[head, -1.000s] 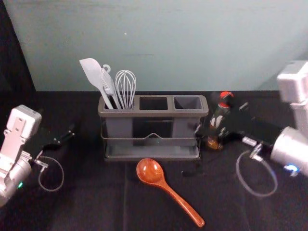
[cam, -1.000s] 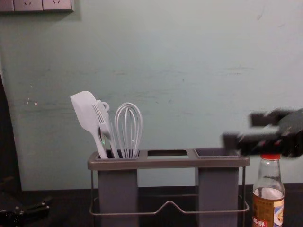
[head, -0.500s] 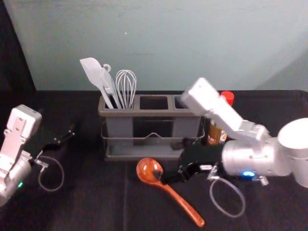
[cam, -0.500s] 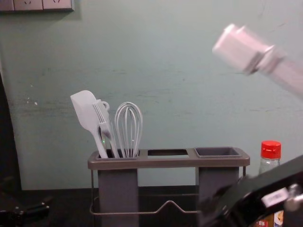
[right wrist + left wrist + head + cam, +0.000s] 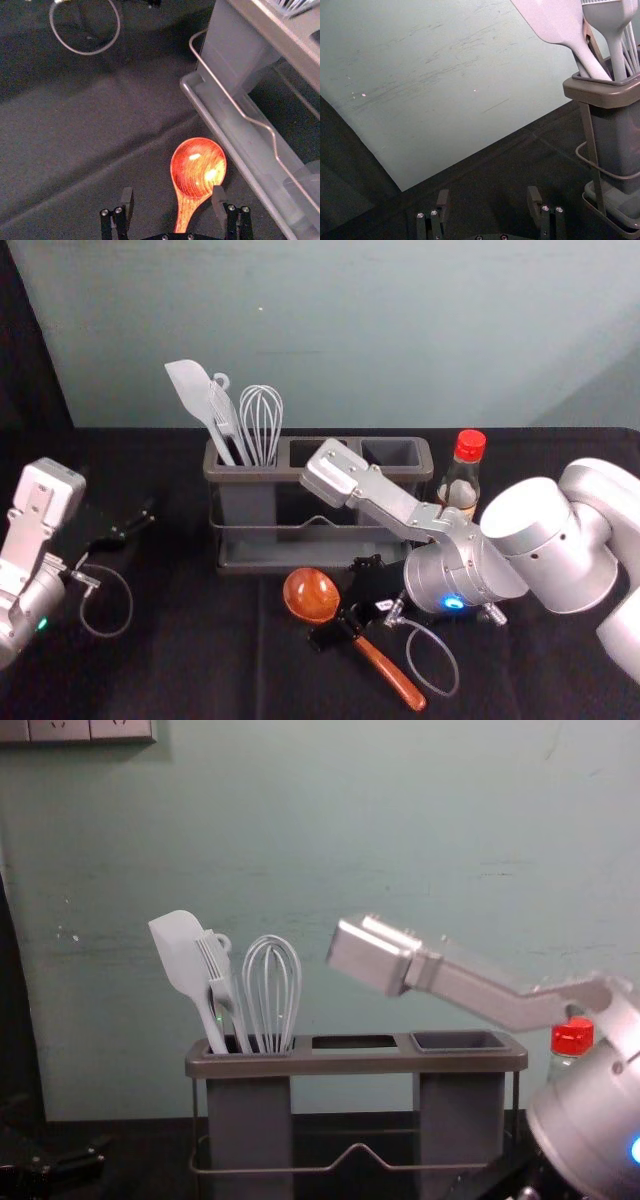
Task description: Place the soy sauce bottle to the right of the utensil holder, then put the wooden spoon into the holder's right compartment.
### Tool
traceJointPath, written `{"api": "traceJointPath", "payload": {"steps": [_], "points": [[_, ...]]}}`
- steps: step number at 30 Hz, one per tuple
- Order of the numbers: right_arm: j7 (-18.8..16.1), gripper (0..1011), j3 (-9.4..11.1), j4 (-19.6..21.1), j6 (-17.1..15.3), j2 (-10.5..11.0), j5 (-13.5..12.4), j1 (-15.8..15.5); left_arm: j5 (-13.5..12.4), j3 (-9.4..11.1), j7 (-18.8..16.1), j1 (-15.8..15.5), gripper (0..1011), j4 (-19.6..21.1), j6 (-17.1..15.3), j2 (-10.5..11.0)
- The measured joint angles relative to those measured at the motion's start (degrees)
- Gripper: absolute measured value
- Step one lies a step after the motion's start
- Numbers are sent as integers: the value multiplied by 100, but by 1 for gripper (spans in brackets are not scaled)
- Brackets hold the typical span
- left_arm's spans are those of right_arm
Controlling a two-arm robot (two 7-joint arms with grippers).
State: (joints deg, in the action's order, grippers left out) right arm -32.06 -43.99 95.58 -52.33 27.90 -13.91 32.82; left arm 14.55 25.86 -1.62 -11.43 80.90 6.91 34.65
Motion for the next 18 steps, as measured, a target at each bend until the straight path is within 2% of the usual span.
{"api": "traceJointPath", "payload": {"steps": [5, 18], "points": [[78, 1000, -69, -232, -24, -163, 197, -20, 0, 0, 0, 0, 1012, 0, 0, 0], [179, 1002, -86, -495, 33, -370, 495, -52, 0, 0, 0, 0, 1012, 0, 0, 0]]}}
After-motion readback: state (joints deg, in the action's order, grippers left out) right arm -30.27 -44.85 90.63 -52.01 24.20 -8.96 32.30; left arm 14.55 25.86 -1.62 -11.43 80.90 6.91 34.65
